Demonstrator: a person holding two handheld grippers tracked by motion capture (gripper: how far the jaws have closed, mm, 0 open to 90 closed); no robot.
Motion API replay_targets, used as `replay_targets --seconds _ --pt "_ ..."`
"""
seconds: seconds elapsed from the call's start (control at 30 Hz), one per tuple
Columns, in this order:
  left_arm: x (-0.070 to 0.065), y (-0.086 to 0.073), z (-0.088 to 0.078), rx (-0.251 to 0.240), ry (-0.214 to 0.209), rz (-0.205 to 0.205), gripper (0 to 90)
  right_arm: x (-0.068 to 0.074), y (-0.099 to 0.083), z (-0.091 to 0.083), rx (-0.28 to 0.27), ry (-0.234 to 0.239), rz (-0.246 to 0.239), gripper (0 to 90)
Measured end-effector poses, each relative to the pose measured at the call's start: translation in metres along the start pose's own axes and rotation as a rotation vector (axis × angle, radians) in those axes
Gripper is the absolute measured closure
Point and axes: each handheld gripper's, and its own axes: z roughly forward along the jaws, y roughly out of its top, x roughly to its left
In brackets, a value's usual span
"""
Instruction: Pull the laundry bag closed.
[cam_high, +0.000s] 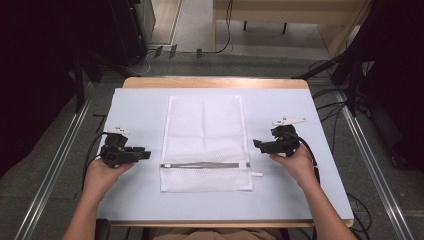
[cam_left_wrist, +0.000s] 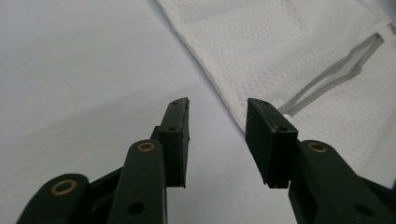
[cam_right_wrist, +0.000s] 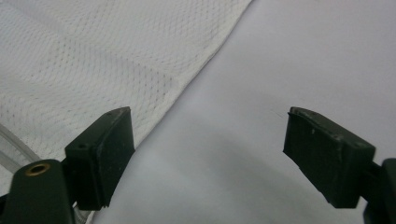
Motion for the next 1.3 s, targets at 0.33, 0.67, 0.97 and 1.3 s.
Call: replay_targets --seconds 0.33,0.67,0.97,1.3 --pt "0.005 0.002 0.0 -0.015 -0.022 -0.027 48.5 0.008 0.002 -0.005 -0.019 -0.023 -0.026 25.7" --pt "0.007 0.004 -0.001 -0.041 -0.1 -0.062 41.2 0.013 0.001 -0.002 0.017 0.0 -0.031 28.7" --pt "0.006 0.002 0.0 -0.029 -0.052 -0.039 40.5 0.014 0.0 0.0 0.036 0.012 -0.037 30.4" --pt "0.005 0.001 0.0 -0.037 -0.026 -0.023 38.2 0.016 0.001 0.001 0.055 0.03 -0.018 34.3"
